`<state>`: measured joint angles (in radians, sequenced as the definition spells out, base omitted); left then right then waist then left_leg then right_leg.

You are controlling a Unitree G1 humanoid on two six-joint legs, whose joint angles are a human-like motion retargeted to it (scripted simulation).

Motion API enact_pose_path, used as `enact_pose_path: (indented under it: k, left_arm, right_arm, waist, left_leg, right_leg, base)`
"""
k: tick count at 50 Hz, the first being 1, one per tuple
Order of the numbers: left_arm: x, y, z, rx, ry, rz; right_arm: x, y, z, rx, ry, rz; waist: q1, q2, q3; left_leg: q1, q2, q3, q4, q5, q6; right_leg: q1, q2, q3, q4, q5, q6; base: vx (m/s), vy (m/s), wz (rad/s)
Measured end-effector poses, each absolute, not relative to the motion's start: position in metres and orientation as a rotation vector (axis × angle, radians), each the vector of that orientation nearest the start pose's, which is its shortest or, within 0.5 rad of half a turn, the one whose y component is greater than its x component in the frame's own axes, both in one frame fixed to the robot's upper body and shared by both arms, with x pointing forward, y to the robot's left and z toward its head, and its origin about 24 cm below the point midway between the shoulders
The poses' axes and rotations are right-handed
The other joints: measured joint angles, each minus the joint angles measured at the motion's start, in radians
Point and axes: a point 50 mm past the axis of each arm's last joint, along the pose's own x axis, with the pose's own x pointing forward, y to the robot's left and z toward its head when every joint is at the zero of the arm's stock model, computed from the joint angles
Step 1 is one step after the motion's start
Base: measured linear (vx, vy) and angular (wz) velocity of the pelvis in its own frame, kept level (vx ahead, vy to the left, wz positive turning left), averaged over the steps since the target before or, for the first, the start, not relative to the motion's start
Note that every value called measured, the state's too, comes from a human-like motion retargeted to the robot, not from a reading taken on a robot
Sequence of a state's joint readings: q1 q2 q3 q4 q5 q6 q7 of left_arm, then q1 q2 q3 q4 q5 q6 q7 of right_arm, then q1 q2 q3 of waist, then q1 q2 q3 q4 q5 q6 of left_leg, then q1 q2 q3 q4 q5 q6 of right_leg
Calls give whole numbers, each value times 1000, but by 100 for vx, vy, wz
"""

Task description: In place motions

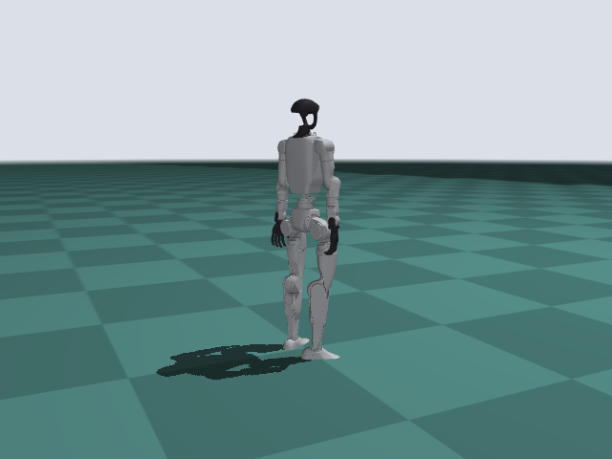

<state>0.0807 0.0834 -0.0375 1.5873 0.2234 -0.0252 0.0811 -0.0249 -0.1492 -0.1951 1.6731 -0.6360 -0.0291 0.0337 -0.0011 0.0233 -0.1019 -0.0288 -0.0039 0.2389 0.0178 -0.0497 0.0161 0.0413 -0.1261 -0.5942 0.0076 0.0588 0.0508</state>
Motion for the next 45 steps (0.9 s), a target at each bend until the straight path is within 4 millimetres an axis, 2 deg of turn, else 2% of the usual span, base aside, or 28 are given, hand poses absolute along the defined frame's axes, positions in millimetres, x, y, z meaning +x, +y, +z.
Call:
enact_pose_path:
  k: [45]
  left_arm:
    - [-26, 185, -179, 301, 1637, -71]
  right_arm:
    - [-4, -203, -176, -394, 1656, 293]
  waist:
    - [-3, -7, -1]
  left_leg:
    - [1, -3, 3, -1, -2, 2]
  right_leg:
    - [0, -3, 2, -1, -1, 3]
  base:
    - [0, 0, 0]
